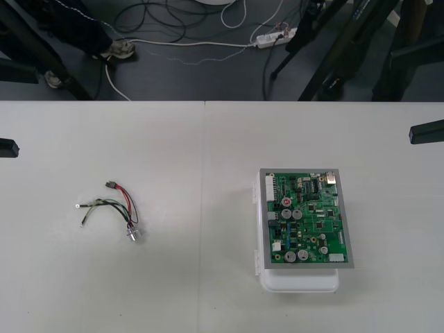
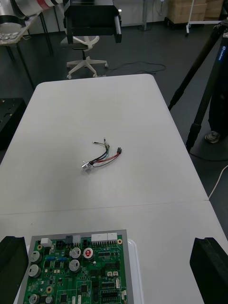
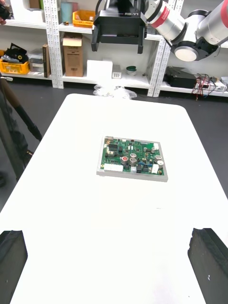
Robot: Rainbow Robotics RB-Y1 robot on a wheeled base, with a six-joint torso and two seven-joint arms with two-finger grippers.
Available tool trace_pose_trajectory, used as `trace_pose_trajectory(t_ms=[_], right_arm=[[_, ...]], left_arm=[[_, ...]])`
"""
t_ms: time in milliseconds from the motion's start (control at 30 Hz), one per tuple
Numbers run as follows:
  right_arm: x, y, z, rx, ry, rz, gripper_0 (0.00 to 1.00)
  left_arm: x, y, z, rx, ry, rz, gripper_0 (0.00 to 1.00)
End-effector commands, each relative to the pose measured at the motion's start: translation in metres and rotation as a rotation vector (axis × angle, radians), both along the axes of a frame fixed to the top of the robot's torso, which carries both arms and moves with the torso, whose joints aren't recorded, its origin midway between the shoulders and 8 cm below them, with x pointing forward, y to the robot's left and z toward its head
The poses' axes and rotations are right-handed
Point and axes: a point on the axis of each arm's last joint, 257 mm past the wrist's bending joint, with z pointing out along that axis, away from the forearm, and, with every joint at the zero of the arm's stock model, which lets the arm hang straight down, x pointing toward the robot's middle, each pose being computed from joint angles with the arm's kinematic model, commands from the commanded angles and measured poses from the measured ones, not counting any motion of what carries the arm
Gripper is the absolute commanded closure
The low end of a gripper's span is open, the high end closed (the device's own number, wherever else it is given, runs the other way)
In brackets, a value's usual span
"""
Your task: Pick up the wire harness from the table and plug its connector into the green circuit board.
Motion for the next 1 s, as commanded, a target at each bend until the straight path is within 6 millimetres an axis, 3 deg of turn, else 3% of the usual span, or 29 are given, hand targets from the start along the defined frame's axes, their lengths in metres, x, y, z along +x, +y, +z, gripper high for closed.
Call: trace_pose_trajectory(t_ms=[33, 400, 433, 733, 1000], right_arm=[[-0.001, -0.002, 0.006, -0.042, -0.004, -0.010, 0.00], [-0.001, -0.002, 0.006, -0.042, -0.004, -0.010, 0.00], [-0.001, -0.002, 0.006, -0.042, -0.004, -0.010, 0.00], [-0.001, -0.002, 0.006, -0.042, -0.004, -0.010, 0.00], [-0.001, -0.002, 0.006, -0.042, -0.004, -0.010, 0.00]], left_arm=[[0.005, -0.002, 0.017, -0.028, -0.104, 0.010, 0.00], [0.005, -0.002, 0.017, -0.028, -0.104, 0.010, 0.00], [0.004, 0.002, -0.016, -0.062, -0.006, 0.025, 0.00], [-0.001, 0.004, -0.016, -0.070, 0.009, 0.020, 0.00], [-0.006, 0.019, -0.029, 0.057, 0.066, 0.055, 0.00]])
